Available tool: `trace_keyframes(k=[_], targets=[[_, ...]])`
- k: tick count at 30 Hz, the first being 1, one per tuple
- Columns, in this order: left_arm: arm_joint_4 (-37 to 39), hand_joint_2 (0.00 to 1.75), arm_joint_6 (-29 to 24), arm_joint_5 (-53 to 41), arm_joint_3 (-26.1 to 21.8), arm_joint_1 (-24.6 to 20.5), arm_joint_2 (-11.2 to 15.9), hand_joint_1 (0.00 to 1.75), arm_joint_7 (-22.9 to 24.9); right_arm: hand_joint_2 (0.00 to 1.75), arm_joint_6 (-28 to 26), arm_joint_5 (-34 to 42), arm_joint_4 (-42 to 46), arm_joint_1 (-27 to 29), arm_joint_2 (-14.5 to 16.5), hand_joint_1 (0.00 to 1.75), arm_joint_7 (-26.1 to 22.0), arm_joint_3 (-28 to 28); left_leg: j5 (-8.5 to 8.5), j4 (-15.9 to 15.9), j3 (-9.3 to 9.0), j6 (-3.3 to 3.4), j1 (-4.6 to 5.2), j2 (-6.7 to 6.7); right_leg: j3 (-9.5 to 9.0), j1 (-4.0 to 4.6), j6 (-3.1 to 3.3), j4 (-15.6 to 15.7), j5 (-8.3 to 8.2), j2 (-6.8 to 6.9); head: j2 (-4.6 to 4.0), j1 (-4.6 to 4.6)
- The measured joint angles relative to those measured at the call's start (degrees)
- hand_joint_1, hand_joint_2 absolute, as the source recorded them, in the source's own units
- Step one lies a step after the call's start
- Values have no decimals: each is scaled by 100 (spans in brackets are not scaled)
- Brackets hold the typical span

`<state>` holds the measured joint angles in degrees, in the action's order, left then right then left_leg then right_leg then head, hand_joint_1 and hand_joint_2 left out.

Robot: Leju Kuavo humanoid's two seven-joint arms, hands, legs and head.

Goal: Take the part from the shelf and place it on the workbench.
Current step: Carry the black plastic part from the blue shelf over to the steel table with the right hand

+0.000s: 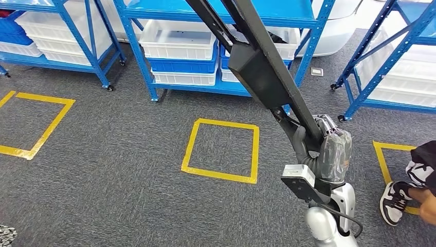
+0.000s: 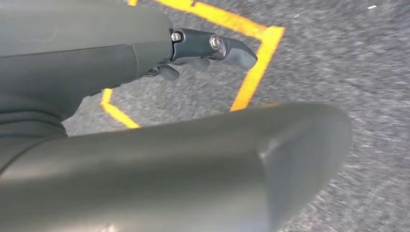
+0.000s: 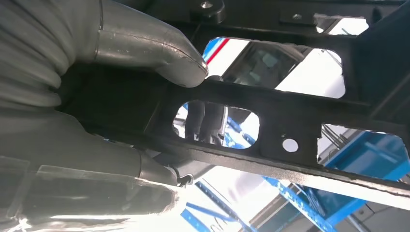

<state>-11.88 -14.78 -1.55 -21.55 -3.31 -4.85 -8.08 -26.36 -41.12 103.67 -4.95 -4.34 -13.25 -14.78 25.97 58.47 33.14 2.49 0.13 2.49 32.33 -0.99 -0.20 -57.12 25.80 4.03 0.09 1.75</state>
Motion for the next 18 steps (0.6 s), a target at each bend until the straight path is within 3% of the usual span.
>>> trace_keyframes(k=[2, 4, 7, 8, 9, 10, 12, 13, 14, 16, 18], targets=[[3, 0, -43, -26, 14, 3, -15, 0, -38, 175, -1, -31, -13, -28, 25, 175, 37, -21, -67, -99, -27, 61, 9, -92, -8, 5, -55, 20, -4, 48, 0, 7], [7, 0, -77, -33, 19, 0, -40, 0, -44, 175, -3, -60, -15, -32, 32, 175, 54, -30, -179, -259, -90, 124, -20, -186, 110, 15, -61, -216, 146, -96, 0, -11], [8, 0, -135, -27, 21, -11, -75, 0, -47, 175, -5, -91, -27, 1, 32, 175, 70, -36, -251, -326, -79, 167, -35, -333, 635, -23, -14, -1303, 624, -343, 0, -34], [9, 0, -158, -18, 20, -9, -85, 0, -48, 175, -5, -104, -33, 17, 32, 175, 74, -38, -255, -324, -70, 160, -35, -392, 760, -34, -37, -1553, 690, -361, 0, -35], [11, 0, -176, -6, 18, -6, -98, 0, -49, 175, -3, -115, -39, 27, 32, 175, 78, -38, -258, -319, -65, 152, -36, -451, 782, -45, -81, -1594, 664, -368, 0, -35], [13, 0, -196, 4, 17, -4, -110, 0, -49, 175, 0, -127, -43, 30, 33, 175, 79, -39, -258, -310, -63, 140, -40, -511, 690, -59, -138, -1401, 550, -378, 0, -35], [15, 0, -219, 16, 15, -3, -133, 0, -49, 175, 8, -139, -46, 20, 34, 175, 79, -40, -231, -243, -40, 86, -36, -629, 298, -101, -238, -595, 230, -480, 0, -43], [15, 0, -227, 20, 15, -5, -139, 0, -49, 175, 11, -144, -48, 12, 38, 175, 78, -41, -206, -188, -10, 47, -26, -682, 135, -115, -244, -263, 115, -538, 0, -45], [15, 0, -233, 23, 14, -5, -142, 0, -50, 175, 13, -149, -50, 6, 47, 175, 78, -42, -185, -140, 27, 9, -17, -724, 35, -120, -225, -64, 55, -581, 0, -41], [16, 0, -244, 34, 13, 10, -142, 0, -50, 175, 27, -160, -56, -7, 67, 175, 76, -46, -175, -90, 89, -50, -27, -790, 9, -103, -143, -20, 31, -558, 0, -30], [20, 0, -251, 49, 10, 32, -134, 0, -51, 175, 57, -167, -66, -28, 80, 175, 74, -55, -117, 6, 140, -102, -56, -717, 1, -114, -69, -21, 16, -490, 0, -17]])
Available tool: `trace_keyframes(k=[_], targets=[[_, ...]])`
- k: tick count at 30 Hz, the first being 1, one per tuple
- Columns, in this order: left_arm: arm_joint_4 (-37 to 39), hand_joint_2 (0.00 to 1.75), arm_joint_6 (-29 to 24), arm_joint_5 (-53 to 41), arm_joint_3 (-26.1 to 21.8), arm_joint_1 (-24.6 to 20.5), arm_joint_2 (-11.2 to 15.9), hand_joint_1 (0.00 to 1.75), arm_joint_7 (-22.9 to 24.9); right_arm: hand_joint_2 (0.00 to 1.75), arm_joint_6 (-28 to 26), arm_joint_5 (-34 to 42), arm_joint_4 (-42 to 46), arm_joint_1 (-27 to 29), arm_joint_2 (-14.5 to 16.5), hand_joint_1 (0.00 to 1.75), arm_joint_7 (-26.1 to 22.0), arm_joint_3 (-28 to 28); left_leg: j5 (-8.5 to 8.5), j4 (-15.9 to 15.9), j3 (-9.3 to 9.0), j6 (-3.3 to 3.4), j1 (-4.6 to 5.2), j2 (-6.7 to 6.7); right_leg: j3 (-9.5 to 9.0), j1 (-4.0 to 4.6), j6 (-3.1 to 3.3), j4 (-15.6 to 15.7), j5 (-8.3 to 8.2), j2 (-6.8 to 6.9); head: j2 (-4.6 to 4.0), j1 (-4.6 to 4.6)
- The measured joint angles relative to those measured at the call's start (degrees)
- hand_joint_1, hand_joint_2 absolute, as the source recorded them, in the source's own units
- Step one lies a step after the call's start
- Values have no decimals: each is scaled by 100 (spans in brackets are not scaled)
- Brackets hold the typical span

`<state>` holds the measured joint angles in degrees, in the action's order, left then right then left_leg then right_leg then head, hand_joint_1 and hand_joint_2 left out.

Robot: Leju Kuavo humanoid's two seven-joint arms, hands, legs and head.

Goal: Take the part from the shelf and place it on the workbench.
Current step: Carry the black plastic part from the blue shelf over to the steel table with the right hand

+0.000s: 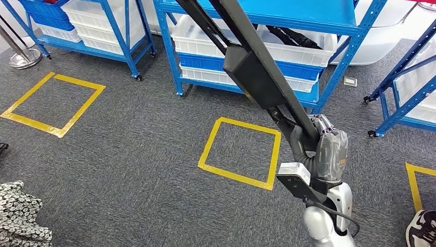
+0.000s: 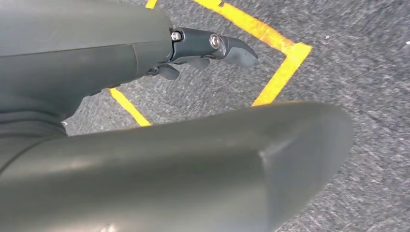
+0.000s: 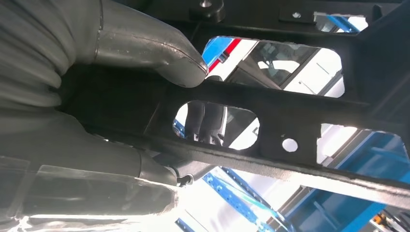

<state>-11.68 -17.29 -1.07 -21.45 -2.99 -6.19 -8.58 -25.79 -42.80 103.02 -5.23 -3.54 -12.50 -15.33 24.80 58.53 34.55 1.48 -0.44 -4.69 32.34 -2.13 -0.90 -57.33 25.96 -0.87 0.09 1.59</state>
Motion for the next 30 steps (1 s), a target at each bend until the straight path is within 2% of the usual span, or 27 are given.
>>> trace_keyframes(k=[2, 3, 4, 5, 6, 7, 8, 10, 11, 12, 14, 16, 18, 20, 21, 22, 24, 25, 26, 27, 29, 30], targets=[[3, 0, -3, 15, -3, -3, 5, 0, -1, 175, 35, 3, -15, -18, 20, 175, -5, -9, 260, 456, 210, -62, -23, 236, -16, -5, 73, 8, 0, 79, 0, 36], [3, 0, -4, 21, -4, -10, 3, 0, -1, 175, 47, 6, -29, -24, 30, 175, -8, -11, 442, 828, 394, -90, -32, 352, -19, 11, 99, 7, 8, 122, 0, 56], [3, 0, -4, 28, -7, -14, 1, 0, -2, 175, 54, 9, -48, -32, 38, 175, -10, -13, 596, 1214, 593, -110, -46, 411, -20, 29, 112, 6, 15, 168, 0, 61], [3, 0, -4, 34, -10, -14, 0, 0, -3, 175, 56, 11, -69, -39, 45, 175, -11, -14, 677, 1493, 745, -119, -55, 439, -21, 46, 119, 5, 22, 216, 0, 61], [4, 0, -6, 39, -13, -12, -1, 0, -5, 175, 56, 11, -92, -45, 55, 175, -11, -15, 650, 1575, 801, -114, -60, 450, -25, 61, 125, 5, 29, 264, 0, 62], [4, 0, -8, 43, -16, -11, -2, 0, -8, 175, 56, 11, -109, -50, 67, 175, -13, -16, 524, 1432, 742, -91, -61, 459, -32, 76, 130, 6, 35, 309, 0, 63], [4, 0, -11, 45, -19, -11, -1, 0, -11, 175, 56, 11, -120, -57, 81, 175, -14, -18, 331, 1082, 570, -45, -48, 500, -42, 92, 135, 7, 41, 350, 0, 63], [3, 0, -24, 39, -21, -23, 10, 0, -20, 175, 56, -2, -125, -79, 109, 175, -16, -21, 36, 318, 186, 81, 18, 691, -57, 128, 134, 14, 53, 424, 0, 58], [3, 0, -35, 27, -21, -32, 19, 0, -26, 175, 56, -14, -126, -88, 121, 175, -17, -24, -21, 96, 76, 134, 56, 762, -60, 139, 123, 19, 61, 460, 0, 57], [3, 0, -45, 13, -21, -38, 26, 0, -32, 175, 57, -32, -126, -90, 133, 175, -17, -27, -22, 7, 41, 168, 86, 792, -64, 144, 108, 26, 68, 500, 0, 57], [3, 0, -64, -9, -21, -35, 31, 0, -40, 175, 58, -67, -125, -91, 158, 175, -17, -43, -48, -56, 20, 218, 94, 696, -76, 156, 62, 46, 81, 571, 0, 63], [5, 0, -86, -9, -22, -32, 19, 0, -36, 175, 61, -96, -125, -97, 175, 175, -25, -59, -132, -201, -62, 263, 63, 594, -22, 167, 42, -92, 166, 446, 0, 46], [5, 0, -125, -34, -24, -44, 7, 0, -23, 175, 75, -98, -142, -99, 179, 175, -49, -63, -191, -289, -107, 284, 38, 485, 267, 145, 77, -685, 441, 217, 0, 19], [5, 0, -163, -72, -22, -52, 6, 0, -10, 175, 98, -90, -179, -97, 179, 175, -72, -63, -200, -290, -99, 289, 34, 356, 651, 114, 80, -1423, 708, 131, 0, 12], [7, 0, -173, -82, -22, -51, 6, 0, -7, 175, 108, -90, -200, -97, 178, 175, -76, -64, -201, -288, -98, 285, 32, 290, 743, 98, 45, -1578, 725, 123, 0, 12], [8, 0, -179, -86, -21, -47, 2, 0, -4, 175, 114, -90, -216, -98, 176, 175, -78, -65, -200, -283, -100, 275, 29, 221, 723, 81, -11, -1500, 645, 117, 0, 12], [11, 0, -182, -92, -21, -40, -5, 0, -1, 175, 118, -90, -233, -102, 174, 175, -80, -66, -186, -246, -94, 225, 19, 86, 386, 25, -134, -756, 308, 33, 0, 9], [11, 0, -183, -94, -21, -38, -9, 0, -1, 175, 118, -90, -239, -107, 176, 175, -82, -68, -162, -197, -73, 180, 27, 24, 202, 7, -162, -375, 163, -32, 0, 6], [11, 0, -185, -96, -21, -38, -10, 0, -1, 175, 119, -89, -244, -111, 181, 175, -84, -72, -139, -152, -47, 135, 32, -22, 76, -5, -162, -119, 73, -77, 0, 11], [11, 0, -187, -98, -22, -34, -10, 0, -1, 175, 120, -88, -249, -116, 186, 175, -87, -75, -122, -115, -18, 94, 34, -57, 23, 0, -138, -11, 37, -103, 0, 16], [14, 0, -190, -82, -23, -15, -9, 0, 1, 175, 129, -74, -258, -133, 198, 175, -98, -81, -114, -89, 22, 32, 3, -101, 21, 12, -57, -14, 19, -38, 0, 30], [15, 0, -194, -64, -25, -5, -5, 0, 3, 175, 138, -58, -261, -146, 207, 175, -111, -87, -95, -55, 42, 6, -15, -57, 14, 8, -22, -8, 9, -12, 0, 32]])
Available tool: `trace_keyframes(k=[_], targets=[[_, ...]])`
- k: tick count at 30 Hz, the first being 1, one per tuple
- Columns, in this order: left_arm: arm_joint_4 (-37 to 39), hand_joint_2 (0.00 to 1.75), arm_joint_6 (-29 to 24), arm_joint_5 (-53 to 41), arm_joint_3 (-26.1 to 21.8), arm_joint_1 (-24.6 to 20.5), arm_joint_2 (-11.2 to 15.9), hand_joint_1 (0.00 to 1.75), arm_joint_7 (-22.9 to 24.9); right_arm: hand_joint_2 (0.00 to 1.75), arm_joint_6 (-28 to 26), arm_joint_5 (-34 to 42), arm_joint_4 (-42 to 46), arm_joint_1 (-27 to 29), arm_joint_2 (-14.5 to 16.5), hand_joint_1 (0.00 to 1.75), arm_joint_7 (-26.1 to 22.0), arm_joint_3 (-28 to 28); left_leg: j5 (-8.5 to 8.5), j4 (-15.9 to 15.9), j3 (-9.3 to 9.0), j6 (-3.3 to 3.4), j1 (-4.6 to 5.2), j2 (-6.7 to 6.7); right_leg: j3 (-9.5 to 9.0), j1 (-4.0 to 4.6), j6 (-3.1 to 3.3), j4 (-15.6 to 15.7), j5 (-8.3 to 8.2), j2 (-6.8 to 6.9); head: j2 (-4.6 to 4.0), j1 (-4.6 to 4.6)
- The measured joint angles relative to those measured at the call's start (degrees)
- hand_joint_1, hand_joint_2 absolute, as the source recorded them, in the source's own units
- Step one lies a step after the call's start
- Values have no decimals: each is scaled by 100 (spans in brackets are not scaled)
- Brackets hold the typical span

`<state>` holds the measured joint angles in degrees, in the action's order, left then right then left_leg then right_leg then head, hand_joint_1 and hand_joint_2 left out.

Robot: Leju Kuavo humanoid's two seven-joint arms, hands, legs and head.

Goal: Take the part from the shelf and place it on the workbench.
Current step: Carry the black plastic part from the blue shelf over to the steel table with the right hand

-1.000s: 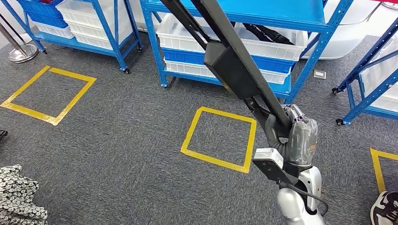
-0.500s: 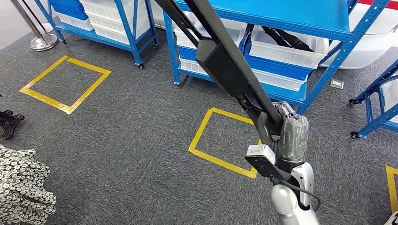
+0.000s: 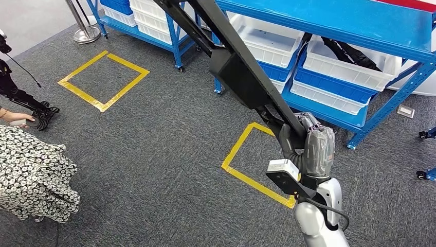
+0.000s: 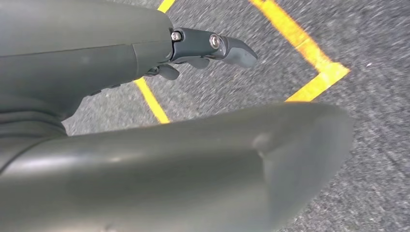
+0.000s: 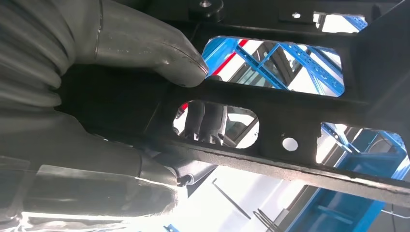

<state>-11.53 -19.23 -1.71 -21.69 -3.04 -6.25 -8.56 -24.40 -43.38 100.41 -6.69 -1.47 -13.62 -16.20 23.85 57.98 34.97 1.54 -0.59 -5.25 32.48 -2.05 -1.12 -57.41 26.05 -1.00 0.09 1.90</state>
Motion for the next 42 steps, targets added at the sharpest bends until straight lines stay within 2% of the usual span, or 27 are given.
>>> trace_keyframes(k=[2, 4, 6, 7, 8, 10, 11, 13, 15, 17, 19, 21, 22, 23, 25, 27, 29, 30, 32, 34, 35, 36, 37, 38, 39, 41, 42], targets=[[3, 0, -19, 41, -5, 3, 5, 0, 9, 175, 16, 38, -5, -24, 28, 175, -42, -22, 185, 311, 138, -59, -24, 226, -24, -17, 78, 15, -6, 69, 0, 37], [3, 0, -52, 73, -15, -8, 5, 0, 25, 175, 21, 77, -30, -47, 57, 175, -83, -47, 534, 1018, 487, -117, -46, 454, -37, 20, 135, 14, 14, 155, 0, 72], [4, 0, -90, 104, -25, -10, 4, 0, 39, 175, 21, 115, -89, -82, 83, 175, -116, -69, 707, 1574, 793, -138, -64, 505, -42, 57, 160, 12, 33, 255, 0, 73], [4, 0, -104, 116, -28, -7, 4, 0, 43, 175, 21, 132, -123, -104, 98, 175, -132, -78, 637, 1557, 799, -126, -65, 512, -47, 72, 167, 12, 40, 304, 0, 74], [4, 0, -114, 123, -32, -6, 4, 0, 45, 175, 21, 147, -154, -129, 114, 175, -149, -87, 474, 1307, 682, -95, -59, 529, -57, 87, 168, 12, 49, 349, 0, 74], [4, 0, -120, 127, -41, -13, 19, 0, 47, 175, 16, 172, -198, -187, 144, 175, -184, -106, 132, 530, 275, 33, -3, 711, -82, 117, 164, 18, 67, 430, 0, 68], [3, 0, -122, 127, -50, -21, 26, 0, 47, 175, 11, 184, -214, -212, 155, 175, -201, -115, 44, 243, 126, 98, 40, 810, -92, 127, 151, 25, 79, 469, 0, 63], [3, 0, -123, 130, -71, -32, 39, 0, 49, 175, 1, 207, -242, -232, 172, 175, -222, -128, 33, 63, 45, 182, 108, 887, -112, 130, 108, 44, 98, 561, 0, 68], [3, 0, -119, 140, -94, -26, 35, 0, 49, 175, -4, 217, -259, -235, 187, 175, -230, -134, -8, -47, -10, 227, 112, 774, -147, 138, 59, 73, 115, 617, 0, 79], [3, 0, -113, 155, -114, -22, 23, 0, 45, 175, -10, 223, -269, -242, 196, 175, -234, -137, -93, -215, -119, 278, 74, 658, -72, 148, 59, -140, 246, 439, 0, 65], [3, 0, -107, 163, -126, -32, 11, 0, 41, 175, -16, 231, -284, -233, 185, 175, -238, -138, -141, -288, -165, 307, 52, 536, 257, 117, 94, -814, 535, 200, 0, 46], [3, 0, -101, 165, -133, -35, 5, 0, 33, 175, -20, 233, -300, -212, 165, 175, -238, -139, -140, -283, -159, 301, 49, 392, 614, 77, 63, -1446, 717, 135, 0, 36], [4, 0, -98, 168, -138, -32, 1, 0, 30, 175, -22, 231, -305, -204, 156, 175, -238, -139, -135, -276, -159, 286, 45, 317, 671, 55, 11, -1494, 681, 128, 0, 37], [5, 0, -96, 169, -144, -27, -4, 0, 27, 175, -28, 229, -307, -200, 150, 175, -238, -138, -123, -259, -160, 262, 37, 244, 612, 31, -59, -1302, 550, 118, 0, 36], [8, 0, -93, 168, -156, -21, -8, 0, 29, 175, -46, 222, -301, -195, 143, 175, -237, -138, -70, -166, -139, 175, 21, 109, 291, -23, -184, -543, 208, 14, 0, 32], [10, 0, -92, 155, -162, -19, -8, 0, 35, 175, -67, 209, -282, -190, 142, 175, -236, -140, 2, -50, -83, 68, 23, 10, 65, -29, -174, -68, 40, -67, 0, 28], [11, 0, -75, 150, -166, -1, -7, 0, 42, 175, -85, 194, -256, -182, 143, 175, -234, -142, 29, -8, -38, 3, 10, -40, 29, 2, -84, -24, 25, -35, 0, 24], [13, 0, -62, 156, -168, 11, -4, 0, 44, 175, -93, 190, -242, -179, 143, 175, -234, -142, 34, 6, -26, -13, -11, -26, 21, -5, -50, -22, 16, -11, 0, 22], [14, 0, -37, 172, -171, 20, 0, 0, 45, 175, -108, 185, -203, -166, 147, 175, -233, -141, 163, 236, 72, -59, -36, 172, -7, -19, 22, -10, 10, 50, 0, 42], [14, 0, -20, 177, -172, 7, 2, 0, 44, 175, -121, 183, -175, -143, 150, 175, -232, -138, 489, 891, 390, -110, -53, 425, -34, 0, 81, -6, 30, 133, 0, 66], [14, 0, -12, 178, -172, 1, 1, 0, 44, 175, -127, 183, -170, -129, 149, 175, -232, -137, 649, 1283, 598, -127, -64, 480, -42, 18, 100, -7, 44, 181, 0, 70], [14, 0, -7, 178, -172, 0, 1, 0, 44, 175, -129, 183, -170, -117, 149, 175, -232, -136, 733, 1570, 763, -133, -70, 501, -48, 33, 114, -8, 56, 229, 0, 69], [14, 0, -5, 178, -172, 2, 1, 0, 44, 175, -131, 183, -170, -106, 149, 175, -231, -136, 711, 1668, 839, -127, -72, 509, -57, 46, 125, -9, 69, 276, 0, 71], [14, 0, -3, 178, -172, 3, 2, 0, 44, 175, -132, 182, -168, -97, 150, 175, -231, -136, 583, 1538, 797, -107, -70, 519, -70, 58, 131, -8, 81, 319, 0, 71], [14, 0, -1, 177, -172, 3, 4, 0, 41, 175, -134, 180, -162, -92, 150, 175, -231, -136, 382, 1199, 639, -68, -60, 557, -91, 70, 131, -7, 98, 363, 0, 72], [13, 0, 5, 169, -172, -8, 19, 0, 37, 175, -145, 173, -139, -91, 151, 175, -231, -134, 65, 438, 259, 34, 1, 749, -133, 106, 111, 0, 134, 442, 0, 67], [13, 0, 8, 158, -172, -17, 27, 0, 35, 175, -157, 170, -128, -89, 149, 175, -232, -134, 3, 210, 143, 80, 37, 820, -148, 120, 91, 6, 151, 480, 0, 67]])
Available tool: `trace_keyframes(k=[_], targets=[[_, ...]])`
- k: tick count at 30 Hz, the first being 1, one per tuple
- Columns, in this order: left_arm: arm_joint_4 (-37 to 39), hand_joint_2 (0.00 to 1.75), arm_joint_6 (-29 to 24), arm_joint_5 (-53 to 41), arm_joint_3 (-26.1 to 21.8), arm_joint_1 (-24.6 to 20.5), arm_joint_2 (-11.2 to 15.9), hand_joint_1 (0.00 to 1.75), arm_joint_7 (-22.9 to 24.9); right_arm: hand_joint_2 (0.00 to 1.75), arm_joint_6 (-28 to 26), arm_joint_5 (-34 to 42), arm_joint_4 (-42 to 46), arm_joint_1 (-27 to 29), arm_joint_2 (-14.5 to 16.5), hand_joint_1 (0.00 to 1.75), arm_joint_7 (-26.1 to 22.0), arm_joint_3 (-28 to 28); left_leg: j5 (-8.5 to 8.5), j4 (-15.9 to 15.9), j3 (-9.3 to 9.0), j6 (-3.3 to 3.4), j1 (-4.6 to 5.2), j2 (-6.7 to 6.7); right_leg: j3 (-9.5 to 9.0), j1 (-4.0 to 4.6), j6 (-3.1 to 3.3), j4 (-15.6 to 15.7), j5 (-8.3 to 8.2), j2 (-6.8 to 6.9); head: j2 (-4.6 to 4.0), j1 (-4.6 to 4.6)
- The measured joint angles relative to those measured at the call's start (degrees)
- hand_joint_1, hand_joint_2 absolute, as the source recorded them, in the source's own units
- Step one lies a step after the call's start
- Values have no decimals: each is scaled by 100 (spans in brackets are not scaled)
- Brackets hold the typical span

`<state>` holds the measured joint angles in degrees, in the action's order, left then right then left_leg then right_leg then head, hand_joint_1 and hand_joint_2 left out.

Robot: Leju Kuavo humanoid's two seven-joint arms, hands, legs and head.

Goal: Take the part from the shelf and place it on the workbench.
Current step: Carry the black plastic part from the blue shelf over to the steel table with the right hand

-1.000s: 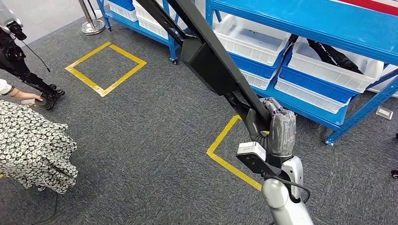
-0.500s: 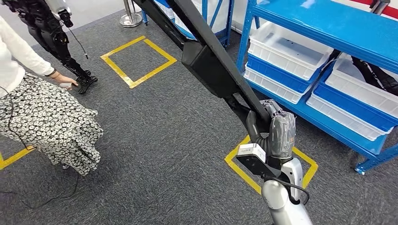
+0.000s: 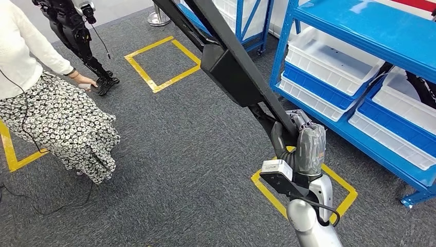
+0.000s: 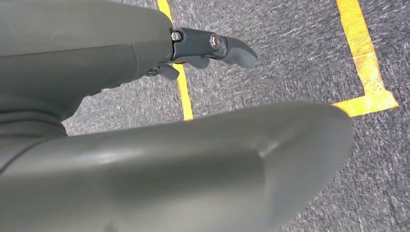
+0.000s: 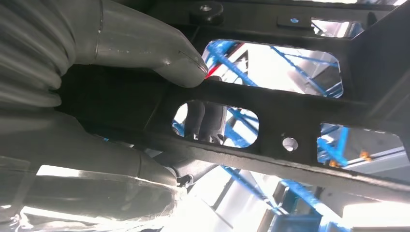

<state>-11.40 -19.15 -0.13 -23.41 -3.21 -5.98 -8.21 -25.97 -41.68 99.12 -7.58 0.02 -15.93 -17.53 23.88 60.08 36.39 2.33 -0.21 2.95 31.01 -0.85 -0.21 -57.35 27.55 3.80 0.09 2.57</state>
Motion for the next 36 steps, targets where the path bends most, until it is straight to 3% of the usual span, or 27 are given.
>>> trace_keyframes(k=[1, 3, 5, 6, 8, 10, 11, 12, 14, 16, 18, 19, 21, 23, 24, 25, 26, 27, 29, 31, 32, 34, 36], targets=[[-1, 0, 4, -14, 0, -6, 7, 0, 3, 175, -14, -2, 8, 4, -2, 175, 0, 0, 3, -83, -37, 31, 33, 30, -10, 11, -24, 8, 15, 42, 0, -1], [0, 0, 11, -44, 1, -7, 13, 0, 10, 175, -41, -4, 35, 20, -4, 175, 1, 1, -4, -139, -63, 80, 56, -74, -39, 28, -77, 47, 36, 134, 0, 4], [1, 0, 18, -67, 1, 1, 10, 0, 18, 175, -67, -10, 79, 41, -19, 175, 2, 4, -68, -300, -175, 132, 37, -187, -27, 38, -105, -46, 115, 44, 0, -14], [1, 0, 22, -77, 1, -3, 8, 0, 20, 175, -88, -11, 103, 57, -33, 175, 1, 7, -107, -381, -235, 163, 21, -248, 69, 38, -97, -261, 219, -72, 0, -30], [0, 0, 29, -90, 0, -18, 5, 0, 22, 175, -128, -12, 130, 117, -71, 175, 1, 16, -134, -431, -262, 198, 13, -369, 446, 2, -62, -992, 496, -298, 0, -46], [-1, 0, 38, -91, 0, -24, 6, 0, 22, 175, -143, -11, 140, 195, -102, 175, 4, 26, -129, -430, -260, 200, 12, -515, 791, -33, -99, -1530, 624, -355, 0, -52], [0, 0, 42, -91, 0, -20, 5, 0, 22, 175, -146, -12, 141, 221, -114, 175, 7, 31, -123, -426, -261, 193, 10, -589, 823, -49, -153, -1501, 556, -362, 0, -54], [1, 0, 46, -91, 0, -15, 4, 0, 22, 175, -150, -13, 144, 235, -125, 175, 10, 36, -116, -416, -262, 181, 8, -660, 746, -67, -218, -1260, 410, -374, 0, -57], [2, 0, 48, -92, 0, -7, 2, 0, 23, 175, -156, -13, 164, 241, -134, 175, 15, 42, -77, -342, -229, 122, 23, -787, 424, -114, -324, -480, 84, -508, 0, -66], [2, 0, 45, -93, 0, -8, 1, 0, 21, 175, -164, -14, 196, 249, -129, 175, 18, 48, -16, -227, -157, 42, 44, -892, 230, -137, -298, -60, -77, -625, 0, -52], [3, 0, 31, -94, 0, 5, 3, 0, 25, 175, -172, -20, 213, 258, -120, 175, 24, 54, 21, -171, -111, -26, 27, -980, 199, -145, -197, -37, -111, -576, 0, -27], [5, 0, 19, -95, 0, 18, 8, 0, 38, 175, -172, -23, 215, 257, -113, 175, 28, 56, 44, -136, -97, -55, 11, -954, 182, -159, -159, -27, -112, -533, 0, -25], [8, 0, -8, -96, 0, 29, 16, 0, 100, 175, -170, -26, 218, 255, -89, 175, 34, 57, 213, 152, 26, -114, -16, -719, 129, -188, -69, -5, -112, -444, 0, 6], [8, 0, -34, -99, 0, 19, 18, 0, 186, 175, -170, -23, 216, 266, -76, 175, 37, 61, 555, 848, 373, -176, -50, -430, 86, -152, 5, -1, -80, -342, 0, 33], [8, 0, -45, -101, 0, 15, 16, 0, 225, 175, -172, -21, 212, 274, -76, 175, 37, 64, 694, 1217, 576, -202, -77, -365, 71, -132, 26, -2, -64, -289, 0, 32], [8, 0, -54, -101, 0, 16, 15, 0, 249, 175, -173, -21, 205, 284, -77, 175, 38, 67, 744, 1452, 723, -221, -100, -331, 57, -117, 37, -3, -46, -235, 0, 32], [8, 0, -61, -101, 0, 19, 13, 0, 264, 175, -174, -21, 198, 294, -78, 175, 38, 69, 686, 1485, 768, -232, -117, -312, 41, -109, 38, -3, -28, -188, 0, 33], [8, 0, -75, -101, 0, 22, 13, 0, 274, 175, -175, -21, 192, 303, -78, 175, 39, 69, 525, 1284, 688, -232, -128, -285, 15, -106, 29, -3, -5, -143, 0, 34], [8, 0, -135, -101, -1, 20, 15, 0, 292, 175, -180, -17, 186, 316, -79, 175, 39, 73, 135, 507, 298, -194, -106, -94, -52, -90, -17, -3, 52, -66, 0, 35], [8, 0, -231, -104, -2, 7, 19, 0, 340, 175, -182, 40, 181, 348, -81, 175, 39, 95, -26, 14, 43, -128, -48, 51, -97, -47, -82, 5, 105, 9, 0, 27], [8, 0, -276, -108, -2, 3, 20, 0, 368, 175, -182, 93, 175, 385, -81, 175, 38, 114, -9, -33, 27, -99, -15, 48, -108, -30, -114, 16, 123, 54, 0, 21], [7, 0, -339, -114, -4, 10, 18, 0, 375, 175, -187, 183, 153, 486, -82, 175, 11, 165, -20, -97, -1, -29, -5, -88, -136, -17, -174, 42, 156, 122, 0, 16], [4, 0, -348, -98, -17, 19, 8, 0, 275, 175, -221, 193, 136, 599, -96, 175, -61, 219, -67, -220, -82, 55, -20, -208, -57, -15, -186, -156, 278, -28, 0, 2]])
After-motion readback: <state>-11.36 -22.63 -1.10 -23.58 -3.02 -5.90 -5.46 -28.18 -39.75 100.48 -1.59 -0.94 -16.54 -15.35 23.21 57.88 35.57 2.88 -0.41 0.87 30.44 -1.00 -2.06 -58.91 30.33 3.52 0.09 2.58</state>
